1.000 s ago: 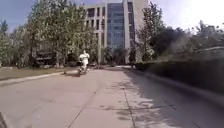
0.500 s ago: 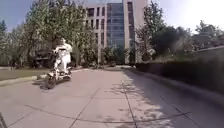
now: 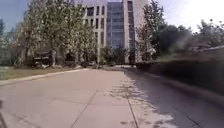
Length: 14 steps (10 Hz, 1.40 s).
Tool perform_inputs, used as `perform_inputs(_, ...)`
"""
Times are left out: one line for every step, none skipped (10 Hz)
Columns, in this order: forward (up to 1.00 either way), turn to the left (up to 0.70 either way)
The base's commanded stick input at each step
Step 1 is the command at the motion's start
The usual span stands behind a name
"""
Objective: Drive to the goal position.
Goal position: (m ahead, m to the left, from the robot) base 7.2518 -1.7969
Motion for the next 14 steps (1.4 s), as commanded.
perform_inputs(0.7,0.0)
perform_inputs(0.7,0.0)
perform_inputs(0.7,0.0)
perform_inputs(0.7,0.0)
perform_inputs(0.7,0.0)
perform_inputs(0.7,0.0)
perform_inputs(0.7,0.0)
perform_inputs(0.7,0.0)
perform_inputs(0.7,0.0)
perform_inputs(0.7,0.0)
perform_inputs(0.7,0.0)
perform_inputs(0.7,0.0)
perform_inputs(0.7,0.0)
perform_inputs(0.7,0.0)
